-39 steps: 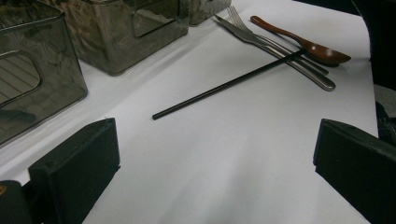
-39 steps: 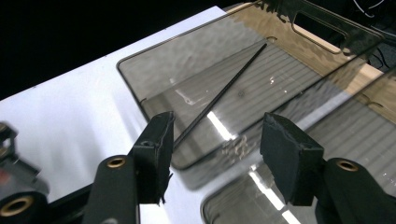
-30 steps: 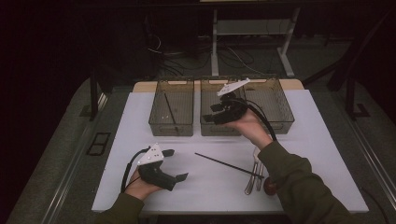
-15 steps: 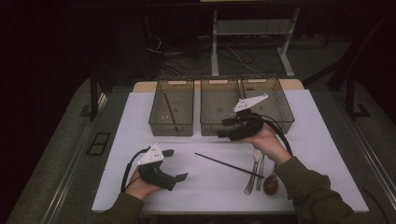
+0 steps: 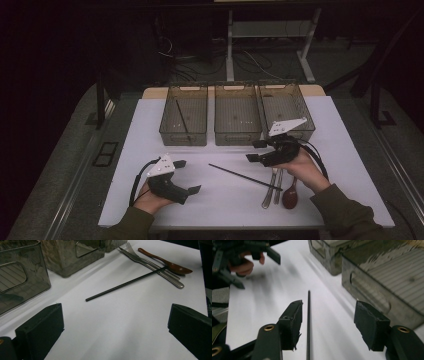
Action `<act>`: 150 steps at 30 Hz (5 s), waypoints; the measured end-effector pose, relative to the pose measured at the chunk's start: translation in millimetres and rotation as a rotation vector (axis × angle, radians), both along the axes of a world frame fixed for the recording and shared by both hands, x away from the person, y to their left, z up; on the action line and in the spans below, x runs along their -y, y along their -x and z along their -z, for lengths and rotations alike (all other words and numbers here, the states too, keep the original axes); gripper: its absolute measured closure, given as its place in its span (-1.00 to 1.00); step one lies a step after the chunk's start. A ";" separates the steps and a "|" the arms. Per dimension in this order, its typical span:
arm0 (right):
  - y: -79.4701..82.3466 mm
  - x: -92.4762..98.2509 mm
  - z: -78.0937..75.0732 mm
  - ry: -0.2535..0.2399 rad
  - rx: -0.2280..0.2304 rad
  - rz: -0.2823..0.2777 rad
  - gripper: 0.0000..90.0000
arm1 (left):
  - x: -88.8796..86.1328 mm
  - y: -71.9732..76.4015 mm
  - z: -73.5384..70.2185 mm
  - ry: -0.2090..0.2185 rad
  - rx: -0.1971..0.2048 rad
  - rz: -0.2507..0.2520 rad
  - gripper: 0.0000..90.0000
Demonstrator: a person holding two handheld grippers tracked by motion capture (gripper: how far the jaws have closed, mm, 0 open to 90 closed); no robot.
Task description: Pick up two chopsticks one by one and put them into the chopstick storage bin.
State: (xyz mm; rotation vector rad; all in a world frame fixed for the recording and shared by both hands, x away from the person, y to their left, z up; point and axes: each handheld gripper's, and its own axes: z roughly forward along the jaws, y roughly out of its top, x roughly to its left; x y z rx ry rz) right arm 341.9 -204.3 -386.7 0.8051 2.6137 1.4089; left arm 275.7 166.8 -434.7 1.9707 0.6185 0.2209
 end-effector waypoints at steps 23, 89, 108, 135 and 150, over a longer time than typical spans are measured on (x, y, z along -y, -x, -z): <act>45.2 40.1 19.0 0.017 0.024 -0.005 -0.06 | 0.3 1.6 -0.9 0.011 0.000 -0.003 -1.00; 41.1 23.1 50.6 0.166 -0.031 -0.077 0.87 | 0.5 2.1 -1.6 0.005 0.005 0.001 -1.00; 37.0 25.7 32.6 0.105 -0.018 -0.039 0.87 | 1.4 2.1 -0.8 0.008 0.001 0.005 -1.00; 13.5 9.4 0.3 0.064 0.034 0.045 0.87 | 2.4 2.0 -0.1 0.014 -0.008 0.011 -1.00; -12.3 -20.2 -12.4 0.073 0.062 0.066 0.87 | 1.8 2.7 -0.1 0.013 -0.005 0.010 -1.00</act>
